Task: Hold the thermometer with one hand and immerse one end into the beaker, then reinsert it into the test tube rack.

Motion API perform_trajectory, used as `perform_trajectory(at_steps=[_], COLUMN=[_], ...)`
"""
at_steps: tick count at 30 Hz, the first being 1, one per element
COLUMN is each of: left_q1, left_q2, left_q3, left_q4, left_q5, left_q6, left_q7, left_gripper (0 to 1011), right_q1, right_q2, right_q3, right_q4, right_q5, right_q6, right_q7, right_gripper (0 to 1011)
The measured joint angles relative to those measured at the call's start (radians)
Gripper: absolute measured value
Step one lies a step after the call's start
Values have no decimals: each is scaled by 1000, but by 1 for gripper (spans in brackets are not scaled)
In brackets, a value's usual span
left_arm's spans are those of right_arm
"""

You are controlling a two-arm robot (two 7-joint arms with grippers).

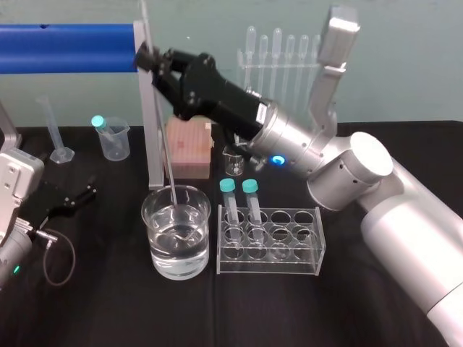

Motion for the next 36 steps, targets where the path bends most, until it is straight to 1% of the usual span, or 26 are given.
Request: perform_trajectory(at_steps=[5, 9, 13, 20, 21, 23, 24, 26, 27, 30, 31, 34, 35, 36], left_q1=[0, 0, 0, 0, 0, 0, 0, 0, 0, 0, 0, 0, 0, 0], left_q2=[0, 0, 0, 0, 0, 0, 0, 0, 0, 0, 0, 0, 0, 0], left_q3=[0, 0, 0, 0, 0, 0, 0, 0, 0, 0, 0, 0, 0, 0], left_q4=[0, 0, 0, 0, 0, 0, 0, 0, 0, 0, 0, 0, 0, 0], left_q5=[0, 0, 0, 0, 0, 0, 0, 0, 0, 0, 0, 0, 0, 0], left_q6=[0, 0, 0, 0, 0, 0, 0, 0, 0, 0, 0, 0, 0, 0], left_q7=[0, 0, 0, 0, 0, 0, 0, 0, 0, 0, 0, 0, 0, 0], left_gripper=[1008, 1008, 1008, 1008, 1008, 1008, 1008, 1008, 1008, 1008, 1008, 1008, 1008, 1008], right_q1=[-1, 5, 6, -18, -28, -40, -55, -69, -89, -122, -145, -184, -209, -222], right_q2=[6, 20, 41, 102, 119, 134, 153, 168, 187, 213, 230, 252, 265, 270], right_q3=[22, 39, 54, 96, 106, 116, 128, 139, 153, 175, 191, 214, 231, 238], right_q4=[-34, -63, -95, -174, -196, -216, -241, -261, -288, -327, -353, -390, -412, -422], right_q5=[35, 41, 32, -3, -12, -20, -29, -38, -47, -60, -68, -79, -87, -90], right_q6=[-18, -34, -49, -61, -61, -58, -54, -50, -45, -37, -31, -25, -21, -19], right_q7=[10, 10, -15, -86, -102, -120, -139, -158, -179, -211, -234, -264, -285, -294], right_gripper=[57, 57, 57, 57, 57, 57, 57, 57, 57, 57, 57, 57, 57, 57])
